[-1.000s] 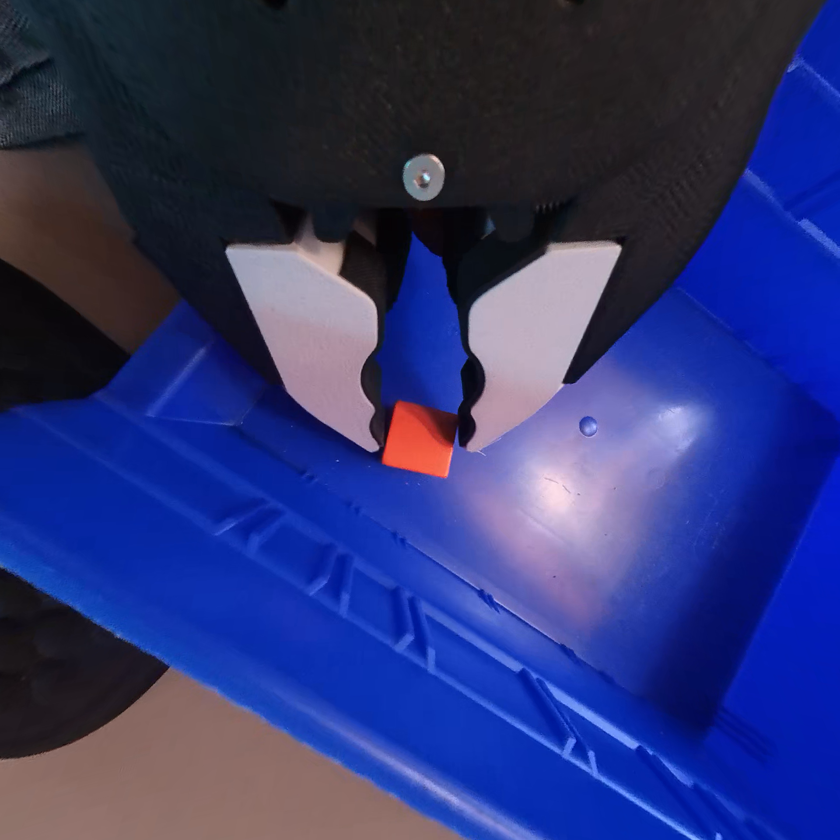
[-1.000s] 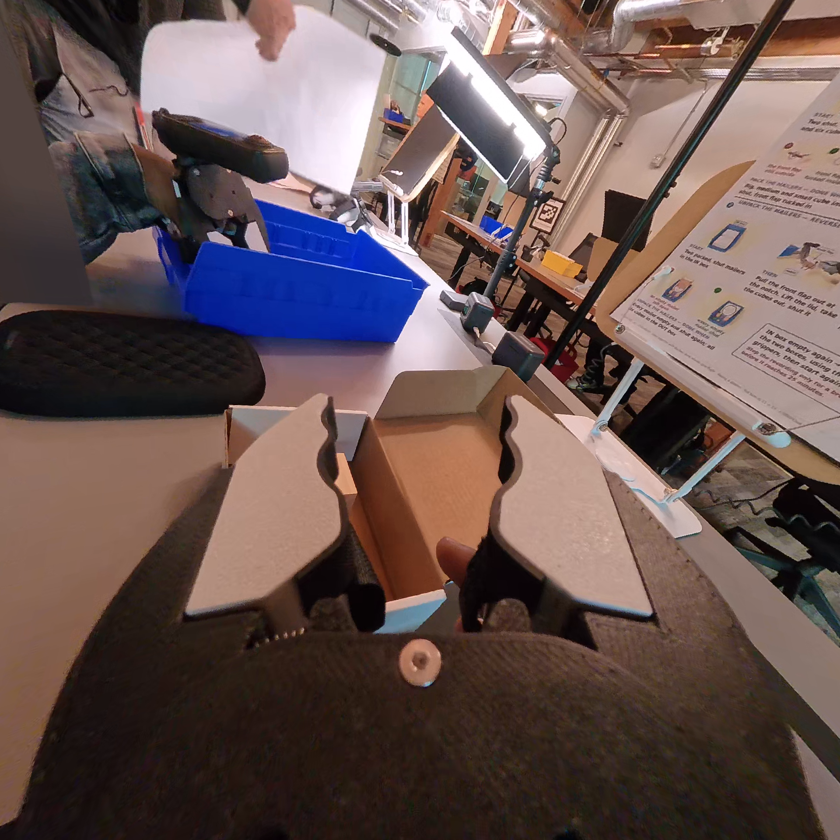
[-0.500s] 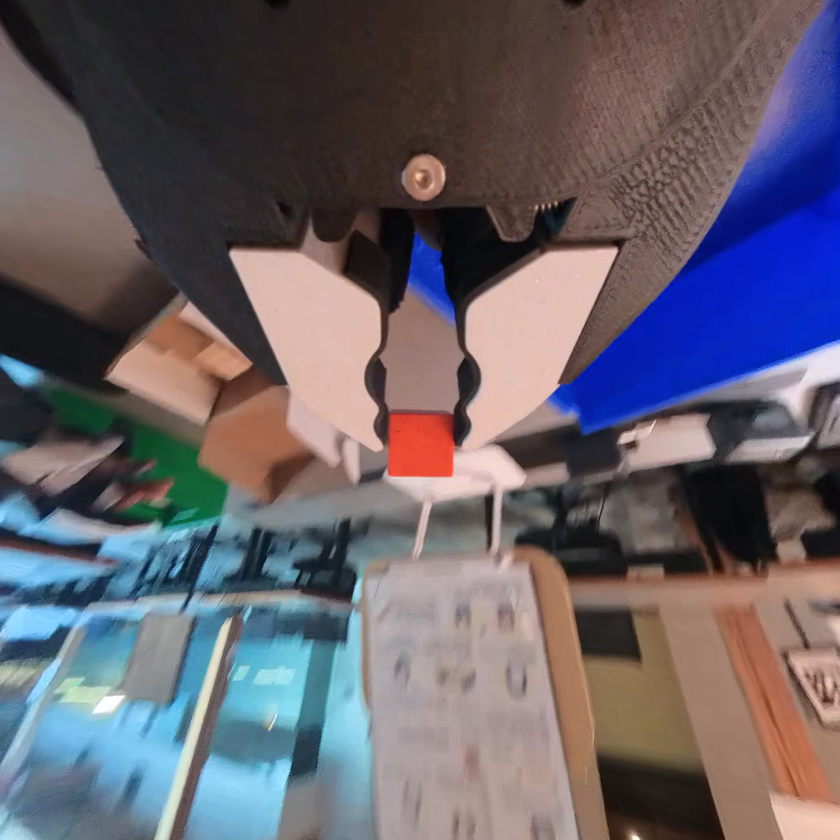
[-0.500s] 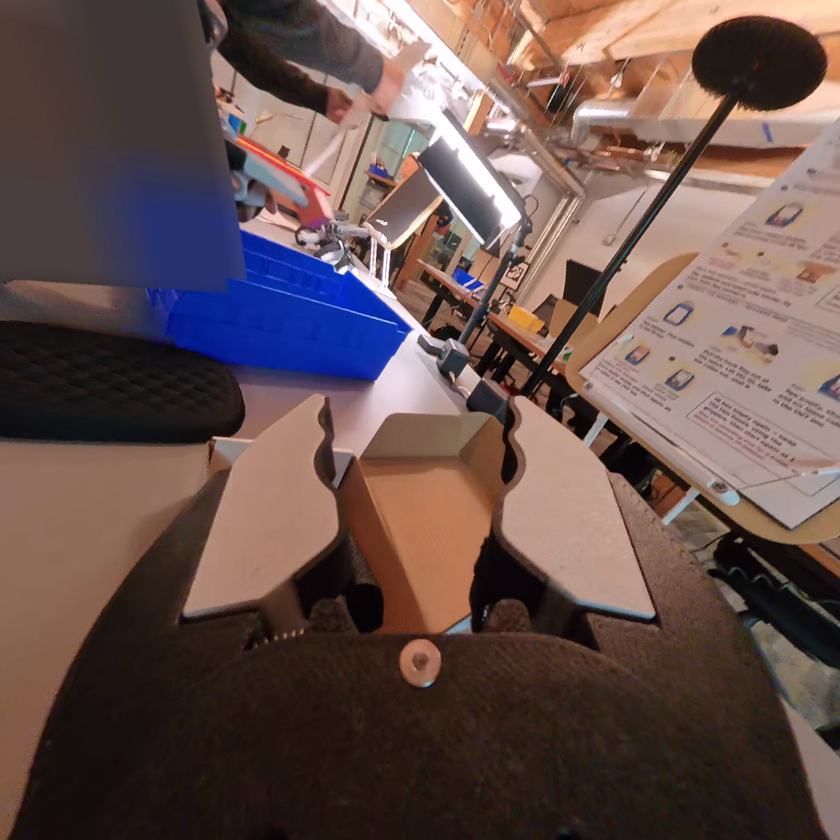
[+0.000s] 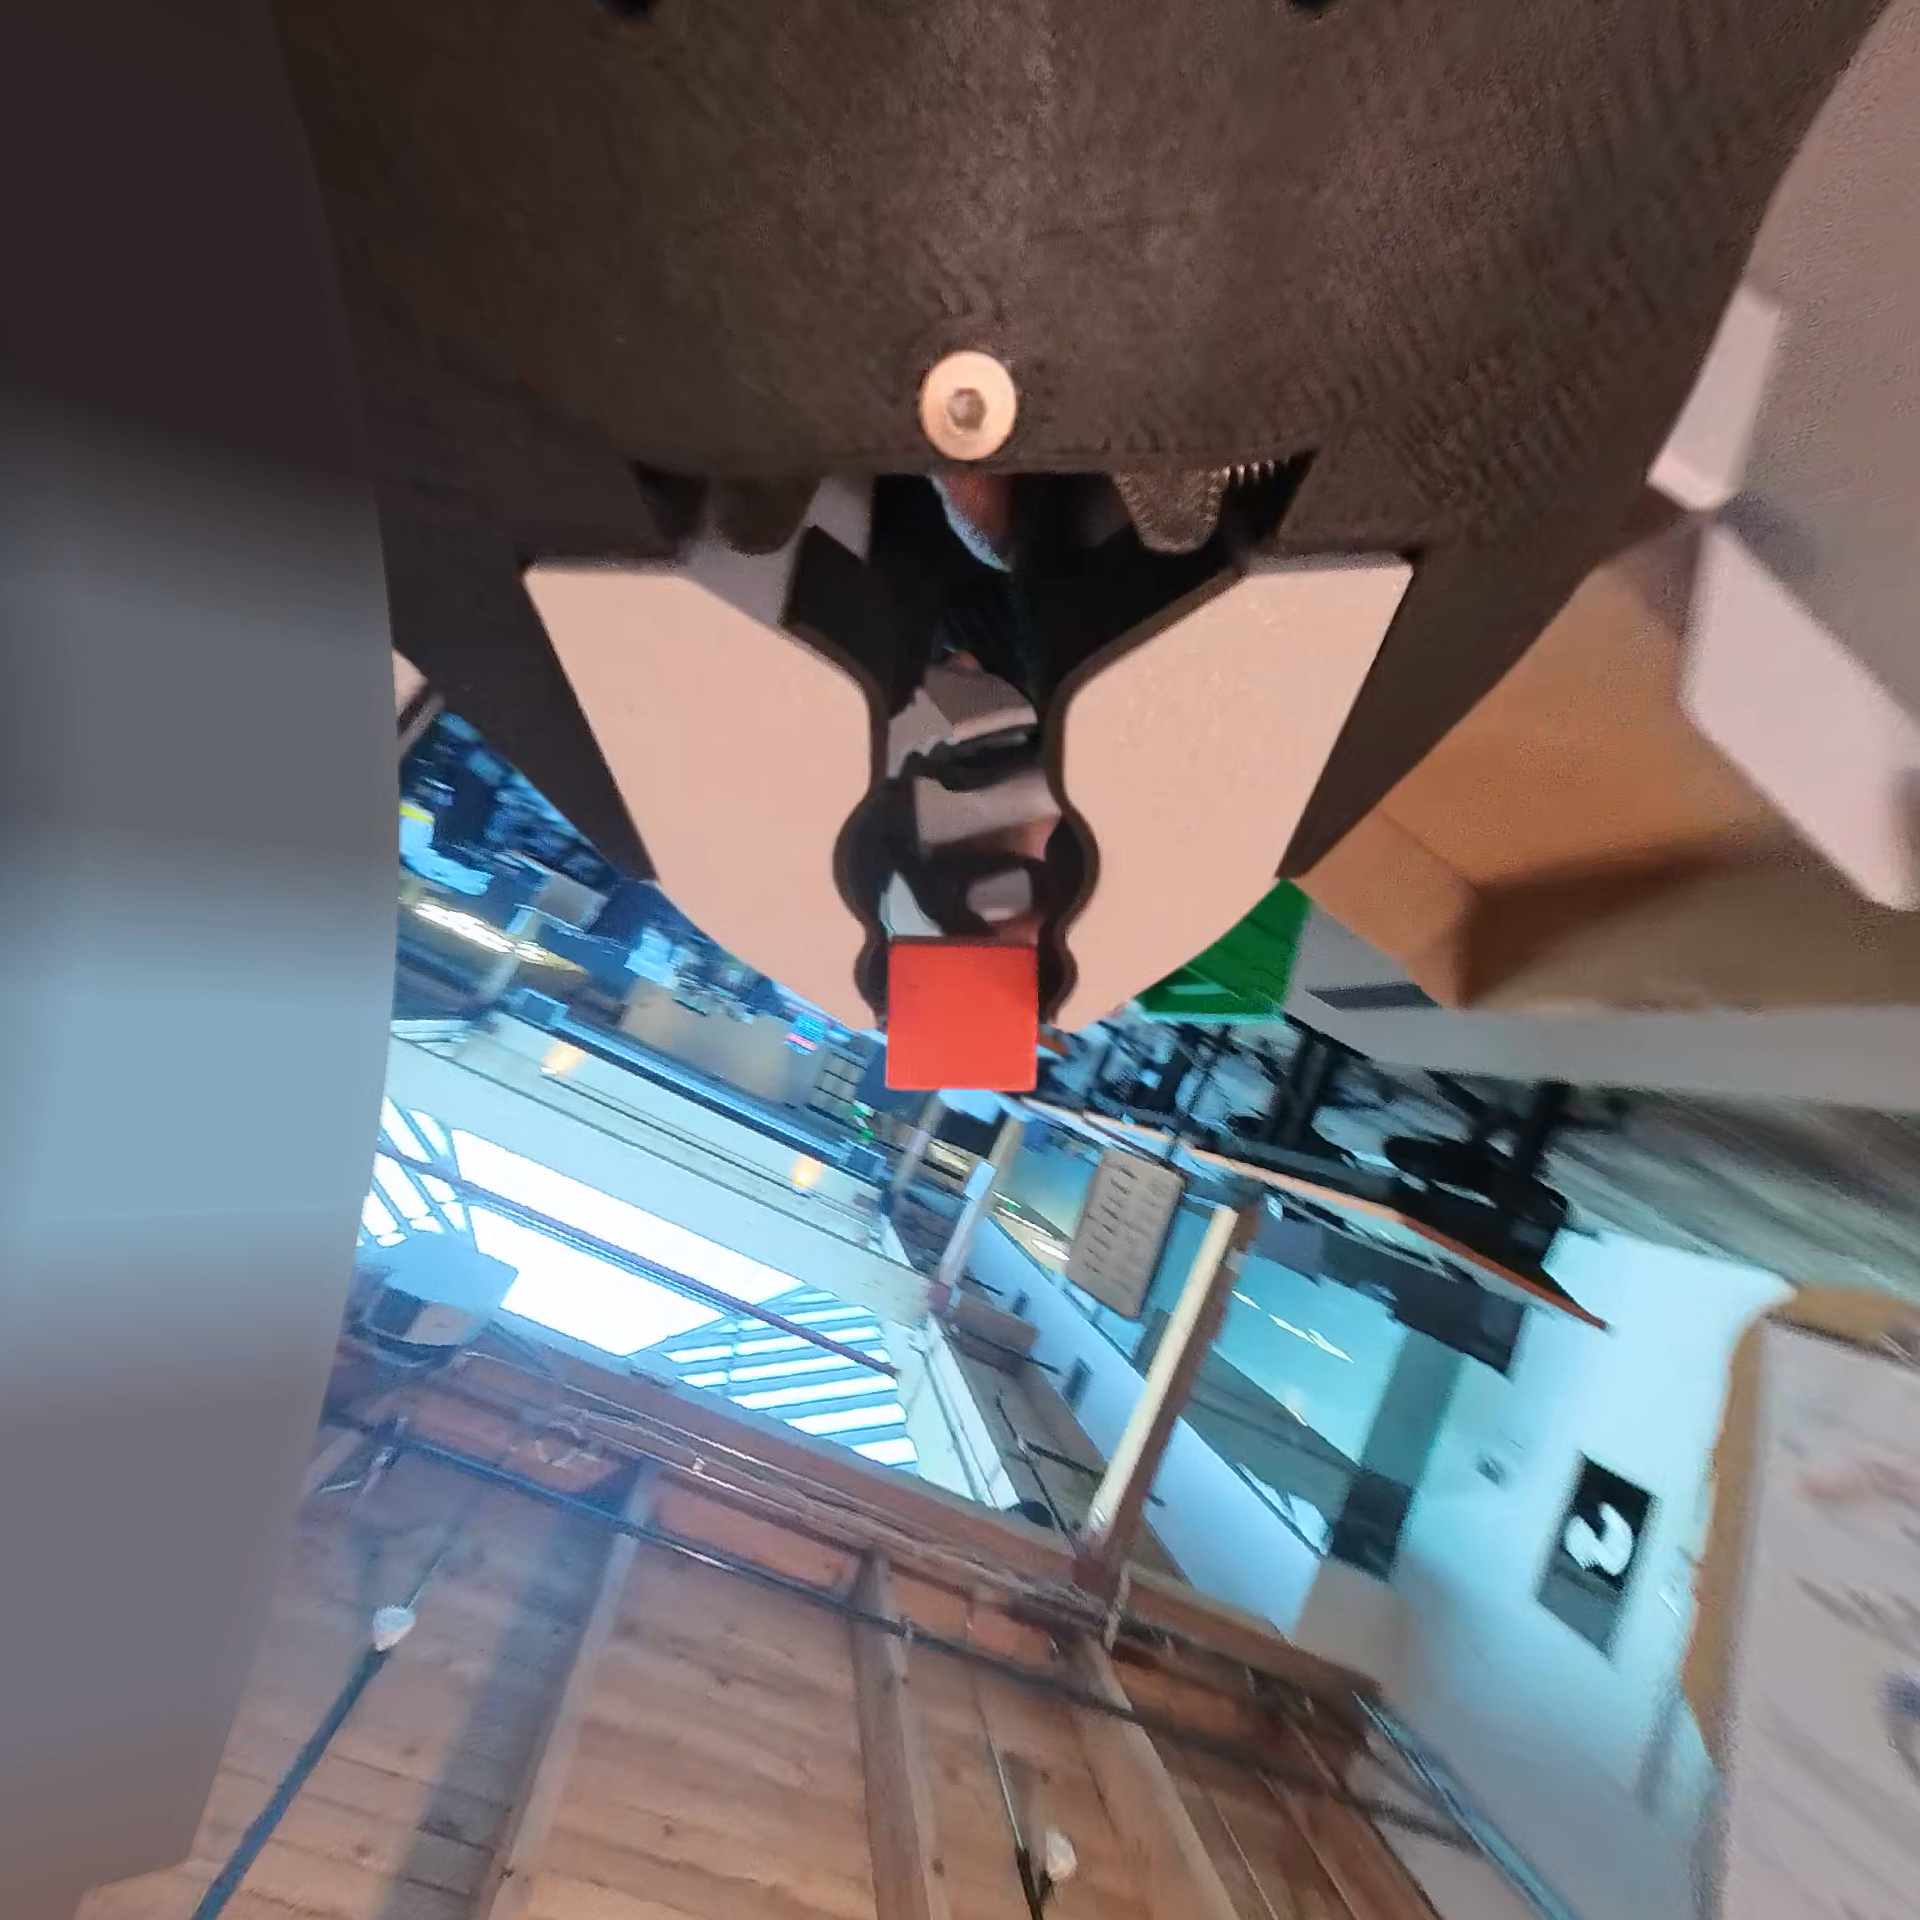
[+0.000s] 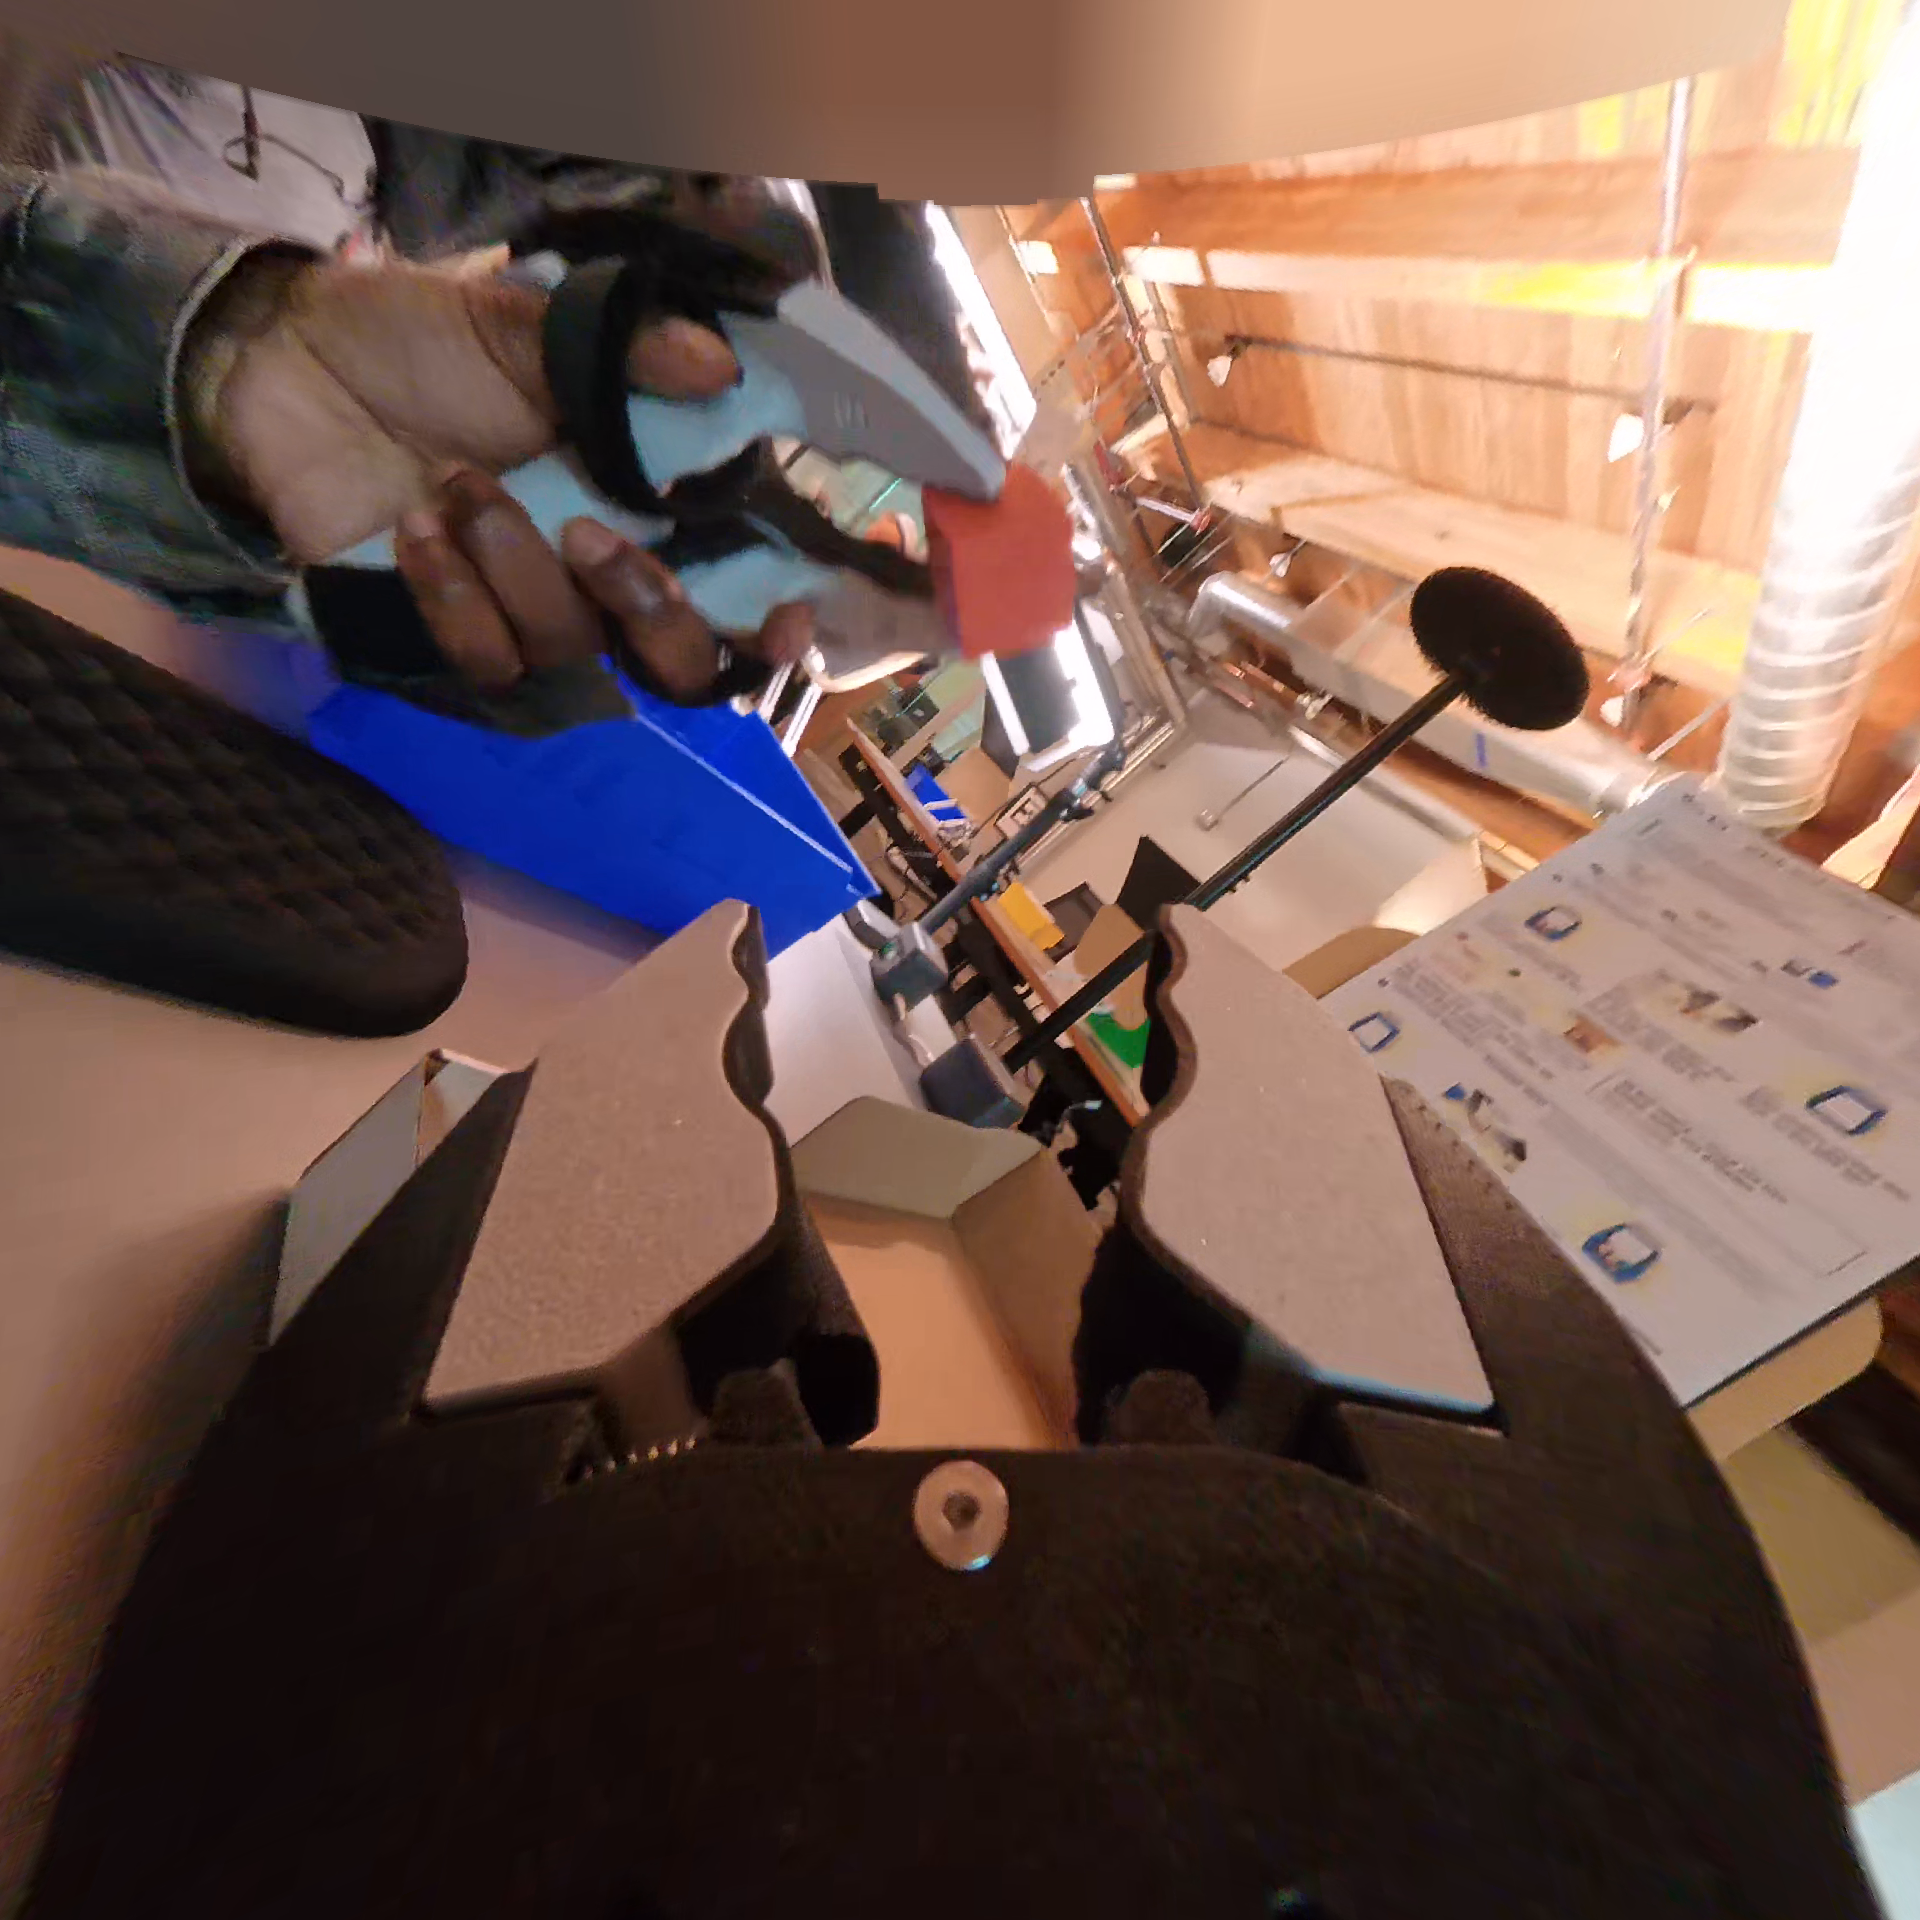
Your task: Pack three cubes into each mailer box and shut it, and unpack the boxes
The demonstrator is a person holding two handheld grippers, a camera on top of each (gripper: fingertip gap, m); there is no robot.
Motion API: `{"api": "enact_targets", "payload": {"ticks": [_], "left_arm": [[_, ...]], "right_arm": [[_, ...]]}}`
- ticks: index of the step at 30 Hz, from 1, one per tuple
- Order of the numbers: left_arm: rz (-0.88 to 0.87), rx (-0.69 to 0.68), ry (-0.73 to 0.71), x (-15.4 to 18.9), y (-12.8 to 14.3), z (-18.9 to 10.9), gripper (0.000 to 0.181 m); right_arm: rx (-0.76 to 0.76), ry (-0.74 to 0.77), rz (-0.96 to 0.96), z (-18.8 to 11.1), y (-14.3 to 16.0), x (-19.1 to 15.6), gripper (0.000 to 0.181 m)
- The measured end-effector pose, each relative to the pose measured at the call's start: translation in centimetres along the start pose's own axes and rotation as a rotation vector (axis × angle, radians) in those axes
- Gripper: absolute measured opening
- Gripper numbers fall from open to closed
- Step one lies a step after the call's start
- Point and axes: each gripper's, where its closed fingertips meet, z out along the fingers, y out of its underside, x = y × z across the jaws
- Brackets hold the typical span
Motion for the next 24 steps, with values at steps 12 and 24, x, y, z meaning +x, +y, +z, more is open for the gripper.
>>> {"api": "enact_targets", "payload": {"ticks": [12,24], "left_arm": [[-0.247,-0.145,0.123,0.7,5.7,2.6,0.027],[-0.008,-0.195,-0.046,-1.6,3.5,0.8,0.033]], "right_arm": [[0.086,0.013,-0.074,-0.1,-2.0,-0.5,0.046],[-0.038,-0.039,0.079,-0.3,0.0,0.4,0.026]]}}
